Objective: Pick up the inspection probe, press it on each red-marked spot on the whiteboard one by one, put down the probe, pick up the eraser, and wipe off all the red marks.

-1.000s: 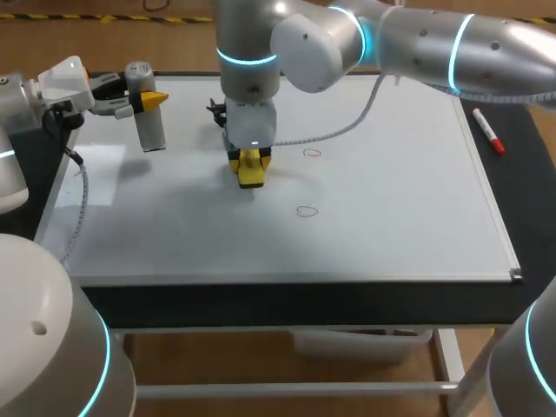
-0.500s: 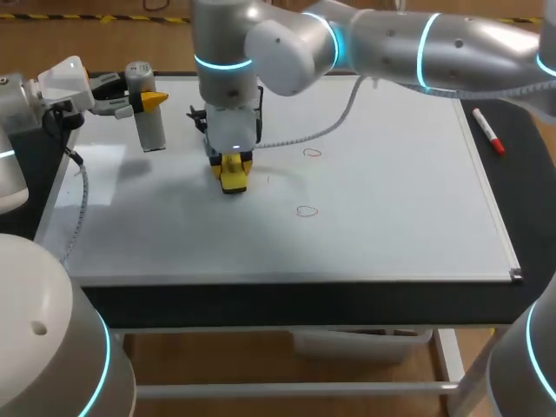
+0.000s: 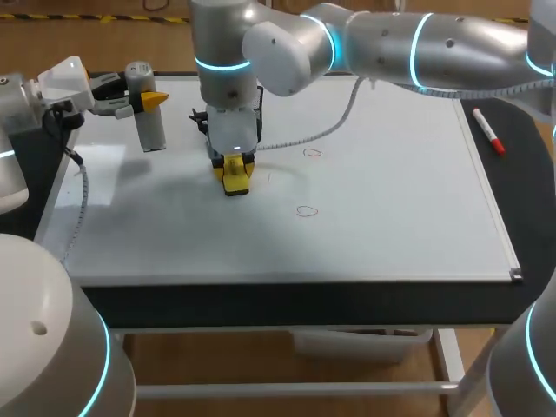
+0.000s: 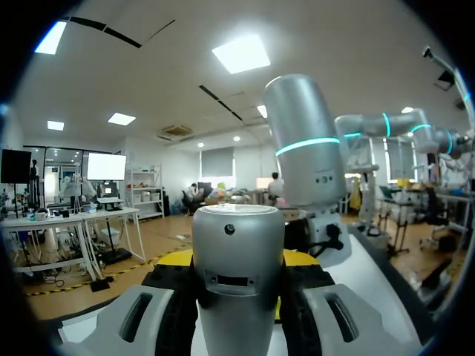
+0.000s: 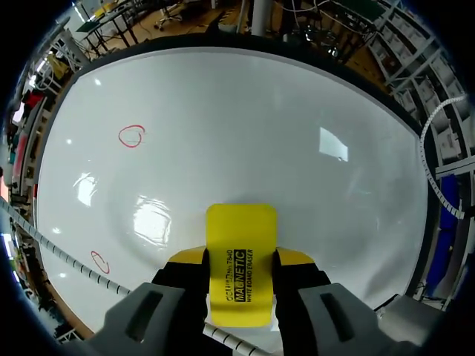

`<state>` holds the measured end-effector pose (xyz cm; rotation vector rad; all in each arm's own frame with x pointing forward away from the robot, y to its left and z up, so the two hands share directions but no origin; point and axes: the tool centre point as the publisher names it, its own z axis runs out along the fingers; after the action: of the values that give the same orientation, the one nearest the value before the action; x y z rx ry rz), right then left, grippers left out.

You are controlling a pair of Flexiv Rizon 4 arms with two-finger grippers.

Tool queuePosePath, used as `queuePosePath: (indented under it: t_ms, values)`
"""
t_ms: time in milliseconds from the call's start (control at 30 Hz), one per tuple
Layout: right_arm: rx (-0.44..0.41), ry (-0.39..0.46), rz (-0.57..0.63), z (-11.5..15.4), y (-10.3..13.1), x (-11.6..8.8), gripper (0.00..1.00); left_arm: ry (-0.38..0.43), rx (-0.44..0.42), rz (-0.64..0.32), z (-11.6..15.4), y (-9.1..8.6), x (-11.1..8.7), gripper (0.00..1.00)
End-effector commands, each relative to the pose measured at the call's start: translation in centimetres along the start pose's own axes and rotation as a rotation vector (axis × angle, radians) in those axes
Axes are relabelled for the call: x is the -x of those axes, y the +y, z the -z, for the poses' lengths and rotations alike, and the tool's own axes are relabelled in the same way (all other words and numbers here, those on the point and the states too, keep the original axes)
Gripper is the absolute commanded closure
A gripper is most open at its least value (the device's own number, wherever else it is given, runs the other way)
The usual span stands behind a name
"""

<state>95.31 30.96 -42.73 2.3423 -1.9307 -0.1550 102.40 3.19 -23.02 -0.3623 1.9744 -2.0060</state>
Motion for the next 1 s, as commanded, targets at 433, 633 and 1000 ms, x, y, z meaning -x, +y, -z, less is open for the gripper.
queuePosePath:
  t_ms: [433,633,1000]
  values:
    - [0.002,0.017,-0.073,-0.4,0.3,-3.4,1.00,-0.001,0.000,-0.001,0.0,-0.1,0.0,1.00]
    - [-0.002,0.020,-0.100,-0.3,0.5,-4.2,1.00,-0.001,0.000,-0.001,0.0,-0.1,0.0,1.00]
    - [-0.047,0.031,-0.111,2.2,1.2,-5.5,1.00,-0.001,0.000,-0.001,0.0,-0.1,0.0,1.00]
